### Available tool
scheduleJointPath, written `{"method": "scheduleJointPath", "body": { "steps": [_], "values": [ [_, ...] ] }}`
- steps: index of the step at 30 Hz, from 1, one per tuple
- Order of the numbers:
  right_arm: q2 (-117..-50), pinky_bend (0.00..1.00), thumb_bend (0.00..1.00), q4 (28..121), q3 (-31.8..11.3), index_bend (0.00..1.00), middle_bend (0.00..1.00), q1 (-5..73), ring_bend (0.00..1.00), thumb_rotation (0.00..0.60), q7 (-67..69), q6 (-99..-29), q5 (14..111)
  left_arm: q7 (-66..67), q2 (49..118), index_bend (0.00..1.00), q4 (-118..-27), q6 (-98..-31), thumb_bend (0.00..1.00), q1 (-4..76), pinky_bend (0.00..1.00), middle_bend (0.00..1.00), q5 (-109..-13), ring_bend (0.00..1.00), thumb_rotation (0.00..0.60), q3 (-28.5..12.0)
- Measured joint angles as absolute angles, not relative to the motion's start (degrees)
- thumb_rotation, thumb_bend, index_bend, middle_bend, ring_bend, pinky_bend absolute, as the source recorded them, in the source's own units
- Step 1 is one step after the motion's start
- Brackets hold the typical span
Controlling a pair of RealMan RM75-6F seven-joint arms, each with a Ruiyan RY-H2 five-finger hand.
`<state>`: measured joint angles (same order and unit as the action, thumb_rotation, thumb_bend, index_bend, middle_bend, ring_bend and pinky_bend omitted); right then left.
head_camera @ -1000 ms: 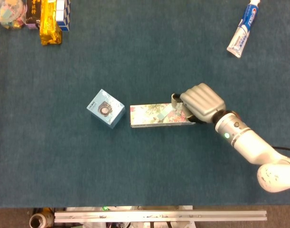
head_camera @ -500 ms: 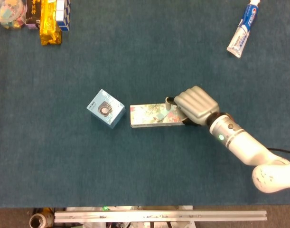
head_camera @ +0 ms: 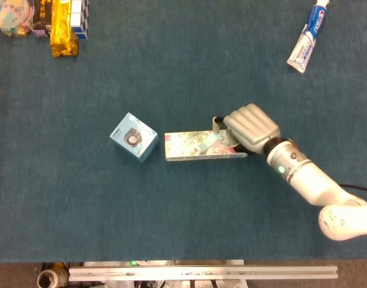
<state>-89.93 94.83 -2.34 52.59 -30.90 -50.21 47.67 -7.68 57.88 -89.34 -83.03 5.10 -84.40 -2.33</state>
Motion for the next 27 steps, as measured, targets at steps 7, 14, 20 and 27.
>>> {"method": "scheduleJointPath", "body": {
  "steps": [7,14,20,27],
  "values": [
    [-89.91,1.00,1.00,95.13,-2.58,0.38,1.00,52.40,1.00,0.600,-30.20,-50.26,48.54,-7.82,57.90,0.13,-89.18,-83.06,0.34,5.04,0.44,0.36,-84.29,0.40,0.600,-2.38],
    [-90.35,1.00,1.00,95.32,-2.40,0.38,1.00,52.51,1.00,0.600,-30.06,-49.69,49.13,-7.78,57.85,0.13,-89.19,-82.94,0.34,5.04,0.44,0.36,-84.22,0.40,0.600,-2.37],
    [-91.16,1.00,1.00,94.27,-2.48,0.38,1.00,52.85,1.00,0.600,-30.65,-49.60,48.30,-7.66,57.81,0.13,-89.27,-82.88,0.34,4.97,0.44,0.36,-84.08,0.40,0.600,-2.33],
    [-91.02,1.00,1.00,94.00,-2.51,0.38,1.00,52.78,1.00,0.600,-30.88,-49.95,47.95,-7.75,57.84,0.13,-89.13,-82.78,0.34,4.99,0.44,0.36,-83.99,0.40,0.600,-2.38]
  ]
}}
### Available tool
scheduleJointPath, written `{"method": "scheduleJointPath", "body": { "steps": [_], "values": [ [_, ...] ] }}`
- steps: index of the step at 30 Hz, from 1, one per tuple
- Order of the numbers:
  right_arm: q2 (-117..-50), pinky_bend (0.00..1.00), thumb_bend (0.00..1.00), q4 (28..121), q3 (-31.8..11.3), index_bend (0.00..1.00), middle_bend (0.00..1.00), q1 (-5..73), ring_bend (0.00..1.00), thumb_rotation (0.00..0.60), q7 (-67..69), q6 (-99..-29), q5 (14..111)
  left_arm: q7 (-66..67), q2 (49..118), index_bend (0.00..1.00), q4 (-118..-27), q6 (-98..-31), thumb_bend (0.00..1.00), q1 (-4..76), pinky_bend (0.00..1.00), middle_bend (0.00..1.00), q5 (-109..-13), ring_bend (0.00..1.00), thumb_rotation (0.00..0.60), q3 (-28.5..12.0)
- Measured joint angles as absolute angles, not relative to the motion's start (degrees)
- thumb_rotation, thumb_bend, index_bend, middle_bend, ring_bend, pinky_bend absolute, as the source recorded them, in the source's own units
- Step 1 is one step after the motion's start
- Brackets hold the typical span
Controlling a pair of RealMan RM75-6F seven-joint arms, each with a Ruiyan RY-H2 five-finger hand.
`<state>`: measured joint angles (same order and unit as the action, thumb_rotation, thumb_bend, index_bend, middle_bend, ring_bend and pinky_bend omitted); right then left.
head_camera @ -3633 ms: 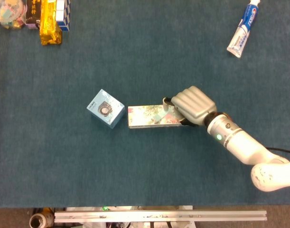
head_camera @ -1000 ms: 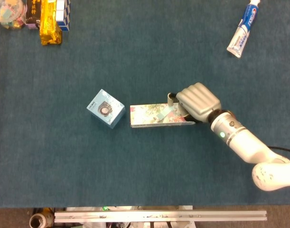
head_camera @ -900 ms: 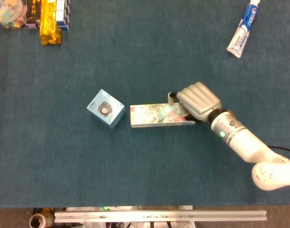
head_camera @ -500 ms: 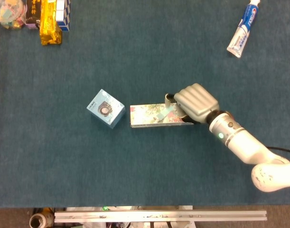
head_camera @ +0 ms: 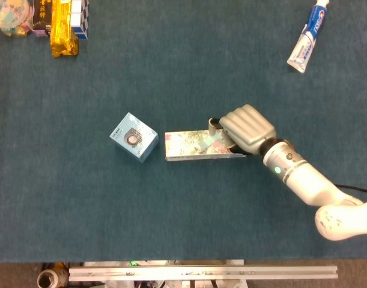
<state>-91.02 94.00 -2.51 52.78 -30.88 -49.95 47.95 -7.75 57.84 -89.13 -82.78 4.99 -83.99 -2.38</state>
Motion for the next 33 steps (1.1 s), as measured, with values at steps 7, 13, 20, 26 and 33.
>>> {"method": "scheduleJointPath", "body": {
  "steps": [7,13,20,26,33],
  "values": [
    [-90.45,1.00,1.00,94.31,-2.49,0.38,1.00,52.49,1.00,0.600,-30.65,-50.22,48.11,-7.72,57.98,0.13,-89.06,-82.71,0.35,5.12,0.44,0.36,-84.11,0.40,0.600,-2.41],
    [-89.75,1.00,1.00,94.62,-2.49,0.38,1.00,52.27,1.00,0.600,-30.81,-50.63,47.88,-7.66,58.02,0.13,-89.02,-82.68,0.35,5.11,0.44,0.36,-84.08,0.40,0.600,-2.40],
    [-86.74,1.00,0.99,96.97,-3.26,0.38,1.00,50.83,1.00,0.600,-29.29,-53.44,49.75,-7.75,57.81,0.13,-89.02,-83.06,0.35,4.98,0.44,0.36,-84.07,0.40,0.600,-2.52],
    [-80.26,1.00,0.62,101.35,-3.98,0.38,0.99,46.88,1.00,0.568,-26.19,-60.23,55.34,-7.85,58.01,0.13,-88.93,-83.06,0.35,5.03,0.44,0.36,-83.88,0.40,0.600,-2.69],
    [-73.55,0.84,0.31,104.97,-3.42,0.38,0.67,40.88,0.73,0.531,-23.62,-68.76,60.71,-7.18,58.71,0.13,-88.85,-83.79,0.35,4.83,0.39,0.36,-83.49,0.37,0.600,-3.04]
  ]
}}
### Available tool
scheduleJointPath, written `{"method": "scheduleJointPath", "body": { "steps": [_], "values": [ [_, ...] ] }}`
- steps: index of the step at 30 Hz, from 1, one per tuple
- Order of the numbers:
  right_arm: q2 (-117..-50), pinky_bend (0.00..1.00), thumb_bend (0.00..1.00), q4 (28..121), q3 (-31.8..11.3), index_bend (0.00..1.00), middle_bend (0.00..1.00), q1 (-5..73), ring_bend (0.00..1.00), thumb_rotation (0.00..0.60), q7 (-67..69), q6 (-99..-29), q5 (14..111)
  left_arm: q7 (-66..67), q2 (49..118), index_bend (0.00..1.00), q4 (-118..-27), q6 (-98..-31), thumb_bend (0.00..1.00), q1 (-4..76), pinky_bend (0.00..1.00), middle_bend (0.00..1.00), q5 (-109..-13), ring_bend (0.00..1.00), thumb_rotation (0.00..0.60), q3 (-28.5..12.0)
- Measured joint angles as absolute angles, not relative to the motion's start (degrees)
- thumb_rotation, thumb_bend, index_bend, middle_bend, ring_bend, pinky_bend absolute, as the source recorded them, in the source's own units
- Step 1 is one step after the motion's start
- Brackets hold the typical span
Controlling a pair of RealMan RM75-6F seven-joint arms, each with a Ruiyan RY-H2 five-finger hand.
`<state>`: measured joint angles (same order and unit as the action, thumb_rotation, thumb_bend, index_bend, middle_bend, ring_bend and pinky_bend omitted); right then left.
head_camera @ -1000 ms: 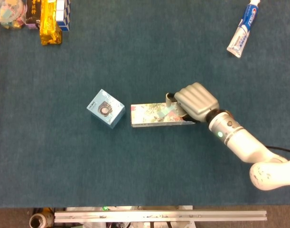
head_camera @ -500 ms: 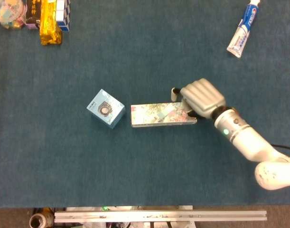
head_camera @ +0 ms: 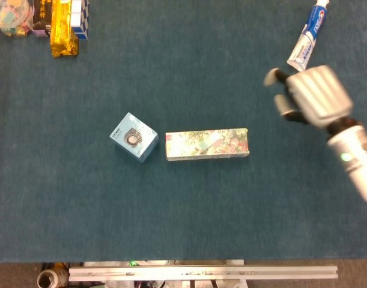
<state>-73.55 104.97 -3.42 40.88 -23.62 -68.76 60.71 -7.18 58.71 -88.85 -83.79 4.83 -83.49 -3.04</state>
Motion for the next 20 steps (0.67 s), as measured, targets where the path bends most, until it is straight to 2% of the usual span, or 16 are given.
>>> {"method": "scheduleJointPath", "body": {
  "steps": [1,4,7,14,20],
  "values": [
    [-72.45,0.71,0.28,105.37,-3.11,0.37,0.61,39.70,0.64,0.532,-23.21,-70.36,61.51,-6.92,58.84,0.13,-88.86,-83.91,0.35,4.78,0.37,0.36,-83.42,0.36,0.600,-3.09],
    [-68.80,0.49,0.23,106.04,-1.66,0.34,0.49,35.00,0.47,0.534,-21.67,-75.80,65.60,-5.69,59.10,0.13,-89.05,-84.35,0.34,4.51,0.34,0.35,-83.33,0.32,0.600,-3.05],
    [-66.46,0.45,0.22,105.65,-0.16,0.33,0.45,30.25,0.41,0.537,-20.16,-81.40,69.57,-4.89,59.43,0.13,-89.58,-85.34,0.35,3.98,0.33,0.35,-83.24,0.31,0.600,-3.05],
    [-63.14,0.44,0.21,103.04,3.10,0.33,0.44,19.10,0.41,0.537,-16.09,-93.04,77.48,-3.47,60.05,0.13,-90.51,-86.38,0.34,3.16,0.32,0.35,-83.28,0.31,0.600,-2.85],
    [-61.99,0.44,0.21,101.96,4.84,0.33,0.44,13.16,0.41,0.536,-14.35,-96.06,80.19,-2.60,60.37,0.13,-91.60,-87.37,0.35,2.29,0.32,0.35,-84.01,0.31,0.600,-2.15]
  ]
}}
